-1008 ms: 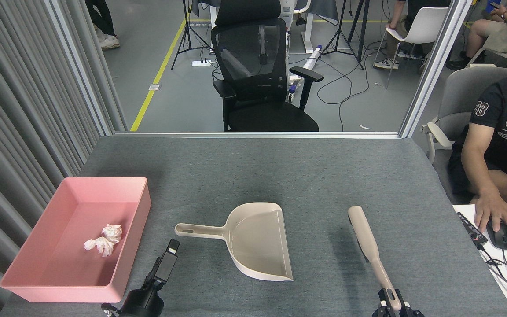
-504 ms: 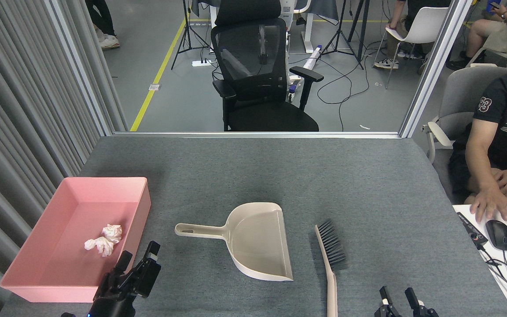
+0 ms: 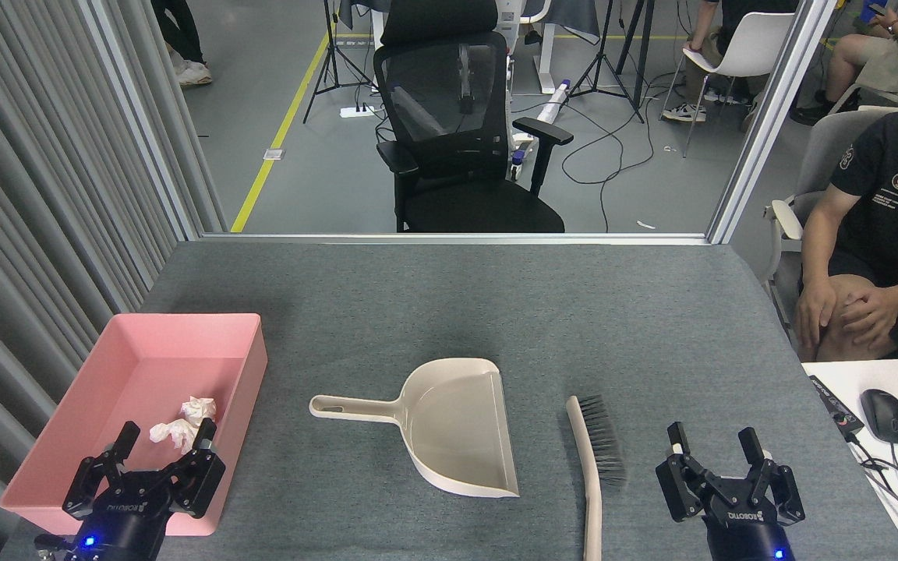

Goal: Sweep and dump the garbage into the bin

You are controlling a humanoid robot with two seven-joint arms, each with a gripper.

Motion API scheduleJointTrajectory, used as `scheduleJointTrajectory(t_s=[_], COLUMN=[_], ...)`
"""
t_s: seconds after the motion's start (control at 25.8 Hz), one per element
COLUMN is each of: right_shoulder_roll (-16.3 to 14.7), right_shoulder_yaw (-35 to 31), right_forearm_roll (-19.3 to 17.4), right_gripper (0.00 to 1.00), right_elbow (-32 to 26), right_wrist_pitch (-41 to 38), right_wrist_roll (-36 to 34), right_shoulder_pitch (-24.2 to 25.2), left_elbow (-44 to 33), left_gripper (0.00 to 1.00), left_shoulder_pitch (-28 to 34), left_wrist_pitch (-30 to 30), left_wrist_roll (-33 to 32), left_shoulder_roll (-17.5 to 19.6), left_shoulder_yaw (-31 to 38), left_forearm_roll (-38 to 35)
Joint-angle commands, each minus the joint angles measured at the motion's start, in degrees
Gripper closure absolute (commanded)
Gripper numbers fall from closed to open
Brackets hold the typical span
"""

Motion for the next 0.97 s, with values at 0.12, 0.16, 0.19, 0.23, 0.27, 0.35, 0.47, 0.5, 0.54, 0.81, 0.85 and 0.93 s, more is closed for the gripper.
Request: scheduleJointTrajectory(t_s=[0.12, 0.16, 0.19, 0.23, 0.27, 0.35, 0.47, 0.5, 0.54, 0.81, 0.85, 0.93], right_shoulder_roll=[0.48, 0.48, 0.48, 0.48, 0.65, 1.44, 3.11, 3.64, 4.08, 4.34, 4.34, 4.34], right_shoulder_yaw=[1.03, 1.82, 2.7, 3.4, 3.75, 3.93, 4.01, 4.28, 4.54, 4.54, 4.54, 4.54], right_forearm_roll=[0.07, 0.42, 0.6, 0.69, 0.69, 0.86, 1.83, 2.8, 3.85, 4.99, 4.99, 4.99], right_gripper=[0.02, 0.02, 0.02, 0.02, 0.02, 0.02, 0.02, 0.02, 0.02, 0.02, 0.02, 0.02], right_elbow=[1.24, 1.5, 1.5, 1.5, 1.5, 1.59, 1.68, 1.68, 1.68, 1.76, 1.76, 1.76], right_wrist_pitch=[-0.46, -0.37, -0.37, -0.2, 0.15, 0.24, 1.12, 1.65, 2.0, 2.88, 2.88, 2.88], right_wrist_roll=[-0.04, -0.04, -0.04, -0.04, -0.04, -0.04, 0.05, 0.05, 0.05, 1.01, 1.01, 1.1], right_shoulder_pitch=[-2.5, -2.59, -2.68, -2.68, -2.68, -3.11, -4.61, -4.7, -4.96, -4.7, -4.52, -4.08], left_elbow=[0.05, 0.05, 0.05, 0.05, 0.05, 0.05, -0.04, -0.04, -0.04, -0.04, -0.04, 0.05], left_gripper=[0.01, 0.01, 0.01, 0.01, 0.01, 0.01, 0.01, 0.01, 0.01, 0.0, 0.0, 0.0], left_shoulder_pitch=[-3.64, -3.56, -3.12, -2.68, -2.24, -1.8, -1.8, -1.71, -1.53, 2.42, 2.51, 2.95], left_wrist_pitch=[-0.05, -0.14, -0.14, 0.13, 0.48, 0.48, -0.05, -0.14, -0.22, -2.86, -2.86, -3.04], left_wrist_roll=[0.47, 0.39, 0.47, 0.65, 0.83, 1.18, 1.44, 1.53, 1.44, 0.65, 0.65, 0.56], left_shoulder_roll=[3.33, 5.17, 6.67, 7.19, 7.02, 6.32, 4.21, 2.89, 1.22, -3.53, -3.53, -3.18], left_shoulder_yaw=[2.71, 3.06, 3.24, 3.59, 3.77, 4.2, 3.85, 3.68, 3.68, 3.15, 3.15, 3.06], left_forearm_roll=[-0.28, -0.28, -0.37, -0.46, -0.46, -0.55, -0.46, -0.46, -0.46, -0.46, -0.46, -0.9])
